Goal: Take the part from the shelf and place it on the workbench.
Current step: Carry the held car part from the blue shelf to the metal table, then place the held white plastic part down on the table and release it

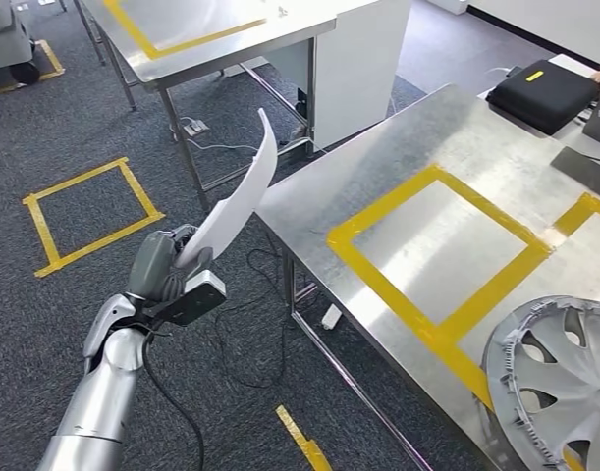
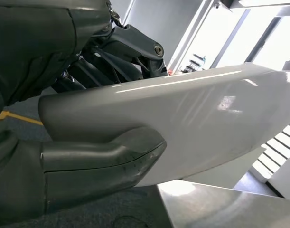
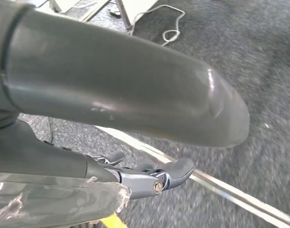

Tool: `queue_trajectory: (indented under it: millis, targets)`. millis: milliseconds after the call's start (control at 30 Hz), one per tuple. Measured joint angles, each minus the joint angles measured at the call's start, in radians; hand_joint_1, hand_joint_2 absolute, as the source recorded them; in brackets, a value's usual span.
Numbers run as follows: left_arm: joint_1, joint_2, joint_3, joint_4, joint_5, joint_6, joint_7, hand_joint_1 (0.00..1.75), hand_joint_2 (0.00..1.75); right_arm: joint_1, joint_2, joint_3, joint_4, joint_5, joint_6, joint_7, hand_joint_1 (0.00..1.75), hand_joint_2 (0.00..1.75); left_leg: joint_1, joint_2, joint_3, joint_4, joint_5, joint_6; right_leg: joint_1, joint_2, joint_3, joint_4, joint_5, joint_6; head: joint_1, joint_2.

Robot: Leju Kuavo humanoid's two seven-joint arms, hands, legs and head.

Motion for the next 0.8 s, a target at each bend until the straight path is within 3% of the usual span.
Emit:
queue_trajectory:
  millis: [67,133,167,267,333,400,433,500,567,600,633,667,700,733,800]
  targets:
    - [-0.006,-0.001,0.002,0.011,-0.002,0.003,0.001,1.75,1.75,-0.003,0.0,0.002,0.0,0.0,0.0,0.0,0.0,0.0,-0.001,0.029,0.0,-0.002,0.001,0.003,-0.001,-0.049,-0.06,0.128,-0.065,0.008,0.004,0.0]
    - [-0.008,0.0,0.003,0.027,-0.005,0.005,0.004,1.75,1.75,-0.004,0.0,0.004,0.001,0.0,0.0,0.0,0.0,0.0,-0.002,0.058,-0.001,-0.001,0.0,0.003,-0.004,-0.06,-0.101,0.22,-0.093,0.016,0.004,0.0]
    - [-0.009,0.0,0.004,0.035,-0.007,0.005,0.006,1.75,1.75,-0.003,0.0,0.005,0.001,0.0,0.0,0.0,0.0,0.0,-0.002,0.071,-0.001,-0.001,-0.001,0.002,-0.005,-0.064,-0.095,0.212,-0.08,0.019,0.005,0.0]
    - [-0.022,0.001,0.005,0.055,-0.009,0.008,0.016,1.75,1.75,-0.003,-0.001,0.006,0.001,0.0,0.001,0.0,0.0,0.0,-0.004,0.103,0.002,0.004,-0.01,-0.009,-0.005,-0.109,0.015,0.021,0.0,0.021,0.005,0.0]
    - [-0.033,0.001,0.007,0.066,-0.01,0.01,0.021,1.75,1.75,-0.005,-0.001,0.009,0.002,0.0,0.002,0.001,0.0,0.0,-0.01,0.119,0.003,0.01,-0.015,-0.018,-0.001,-0.127,0.058,-0.053,0.015,0.009,0.004,0.0]
    - [-0.043,0.0,0.008,0.076,-0.011,0.012,0.025,1.75,1.75,-0.005,-0.001,0.012,0.002,0.0,0.002,0.001,0.0,0.0,-0.012,0.133,0.005,0.012,-0.018,-0.025,0.002,-0.11,0.058,-0.054,0.014,-0.008,0.002,0.0]
    - [-0.047,-0.001,0.009,0.08,-0.012,0.013,0.028,1.75,1.75,-0.005,-0.001,0.012,0.003,0.0,0.002,0.001,0.0,0.0,-0.01,0.129,0.006,0.015,-0.023,-0.03,0.001,-0.101,0.057,-0.054,0.014,-0.014,0.002,0.0]
    - [-0.057,-0.002,0.012,0.089,-0.016,0.015,0.033,1.75,1.75,-0.005,-0.001,0.013,0.003,0.0,0.003,0.001,0.0,0.0,-0.005,0.095,-0.013,0.063,-0.061,-0.04,-0.002,-0.084,0.057,-0.056,0.017,-0.028,0.001,0.0]
    - [-0.063,-0.001,0.018,0.101,-0.023,0.019,0.036,1.75,1.75,-0.008,-0.001,0.014,0.003,0.0,0.005,0.001,0.0,0.0,-0.002,0.058,-0.07,0.189,-0.125,-0.045,-0.002,-0.065,0.057,-0.056,0.019,-0.036,0.0,0.0]
    - [-0.064,0.0,0.021,0.109,-0.027,0.021,0.037,1.75,1.75,-0.008,-0.001,0.014,0.003,0.0,0.005,0.001,0.0,0.0,-0.002,0.052,-0.103,0.257,-0.15,-0.044,-0.001,-0.054,0.056,-0.056,0.019,-0.038,0.0,0.0]
    - [-0.065,0.001,0.023,0.117,-0.032,0.022,0.038,1.75,1.75,-0.008,-0.001,0.014,0.003,0.0,0.006,0.001,0.0,0.0,-0.002,0.049,-0.127,0.3,-0.158,-0.043,0.0,-0.041,0.056,-0.056,0.02,-0.039,0.0,0.0]
    - [-0.066,0.001,0.024,0.124,-0.036,0.023,0.038,1.75,1.75,-0.007,-0.001,0.014,0.004,0.0,0.006,0.001,0.0,0.0,-0.002,0.047,-0.135,0.307,-0.144,-0.038,0.002,-0.028,0.057,-0.056,0.02,-0.039,0.0,0.0]
    - [-0.068,0.002,0.025,0.13,-0.04,0.024,0.038,1.75,1.75,-0.006,-0.001,0.014,0.004,0.0,0.006,0.001,0.0,0.0,-0.003,0.042,-0.124,0.275,-0.112,-0.032,0.004,-0.015,0.057,-0.056,0.021,-0.04,0.0,0.0]
    - [-0.072,0.002,0.025,0.134,-0.043,0.024,0.038,1.75,1.75,-0.006,-0.001,0.014,0.005,0.0,0.006,0.001,0.0,0.0,-0.004,0.03,-0.099,0.214,-0.069,-0.024,0.005,-0.003,0.057,-0.056,0.022,-0.039,0.0,0.0]
    - [-0.082,0.002,0.025,0.14,-0.049,0.027,0.041,1.75,1.75,-0.007,0.0,0.015,0.007,0.0,0.006,0.003,0.0,0.0,-0.005,-0.023,-0.046,0.09,-0.01,-0.006,0.006,0.019,0.054,-0.054,0.026,-0.036,0.002,0.0]
